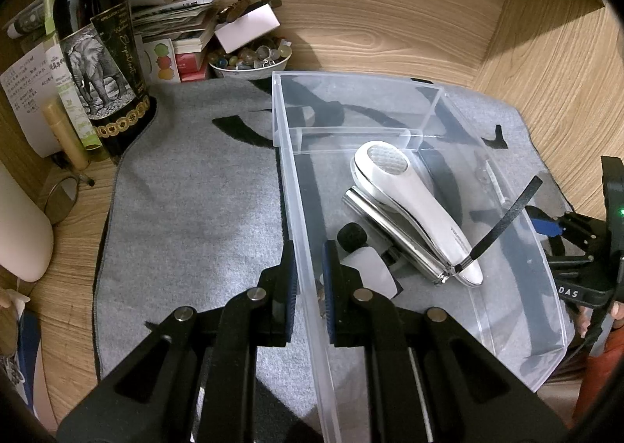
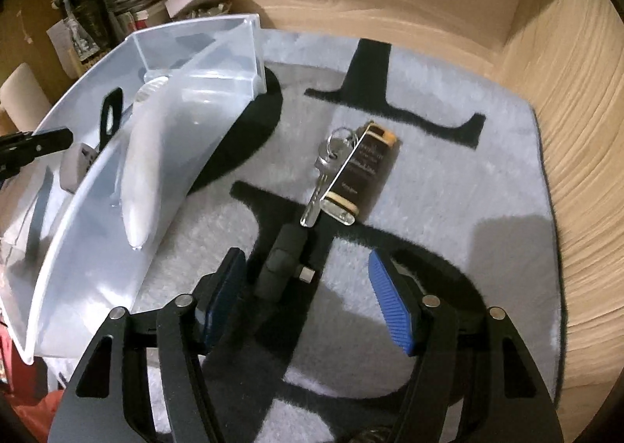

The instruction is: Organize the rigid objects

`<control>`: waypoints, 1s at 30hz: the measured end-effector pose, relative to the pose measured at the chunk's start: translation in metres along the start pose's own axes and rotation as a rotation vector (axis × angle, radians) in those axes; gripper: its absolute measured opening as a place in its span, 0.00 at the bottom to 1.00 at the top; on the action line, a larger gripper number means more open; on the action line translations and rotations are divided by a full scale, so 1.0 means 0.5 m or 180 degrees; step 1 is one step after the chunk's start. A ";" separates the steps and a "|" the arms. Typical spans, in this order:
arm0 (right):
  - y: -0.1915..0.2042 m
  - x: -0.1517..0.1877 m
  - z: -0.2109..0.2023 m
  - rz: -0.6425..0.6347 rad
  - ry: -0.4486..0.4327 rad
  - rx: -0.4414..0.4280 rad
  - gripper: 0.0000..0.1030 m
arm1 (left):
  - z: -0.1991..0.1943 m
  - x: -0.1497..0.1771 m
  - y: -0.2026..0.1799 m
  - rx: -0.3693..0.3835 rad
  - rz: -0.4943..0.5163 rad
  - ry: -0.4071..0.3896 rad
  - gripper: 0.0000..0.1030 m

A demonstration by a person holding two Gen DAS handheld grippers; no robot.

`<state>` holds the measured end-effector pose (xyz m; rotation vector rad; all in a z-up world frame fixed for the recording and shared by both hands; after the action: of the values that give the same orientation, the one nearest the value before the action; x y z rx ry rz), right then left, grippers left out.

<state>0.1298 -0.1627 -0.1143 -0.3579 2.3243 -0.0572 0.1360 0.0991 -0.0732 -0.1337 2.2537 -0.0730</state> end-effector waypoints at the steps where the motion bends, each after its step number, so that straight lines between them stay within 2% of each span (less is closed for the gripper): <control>1: 0.003 0.002 0.000 -0.0026 -0.0010 0.0008 0.50 | 0.000 0.000 0.000 -0.0010 0.0010 -0.0003 0.11; 3: 0.007 0.001 -0.002 -0.0073 -0.0039 0.0003 0.46 | -0.001 0.000 -0.001 -0.0023 0.0022 -0.0006 0.11; 5: 0.009 0.000 -0.002 -0.0071 -0.0065 0.0007 0.35 | -0.001 0.001 -0.002 -0.0021 0.0014 -0.0004 0.10; 10: 0.011 -0.003 -0.002 -0.0039 -0.0113 -0.0018 0.25 | -0.003 0.001 -0.003 -0.0013 -0.0012 0.0002 0.11; 19: 0.005 -0.024 -0.023 0.0104 -0.0251 -0.0064 0.25 | -0.003 0.001 -0.001 -0.0018 -0.0009 0.0001 0.10; 30: 0.028 -0.117 -0.111 0.0079 -0.0784 -0.0133 0.25 | -0.003 0.000 0.002 -0.0025 0.0001 -0.0002 0.11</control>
<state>0.1260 -0.1367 -0.0365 -0.3369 2.0880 0.0455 0.1349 0.0999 -0.0726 -0.1377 2.2537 -0.0638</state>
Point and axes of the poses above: each gripper's, at about its wrist camera, not at the fingertips, and z roughly the way its jaws point, y to its left, x to its underside, the point moved 7 cm from there along z, roughly the way its jaws point, and after that the axes turned 14 degrees about -y, right-handed, at the moved point
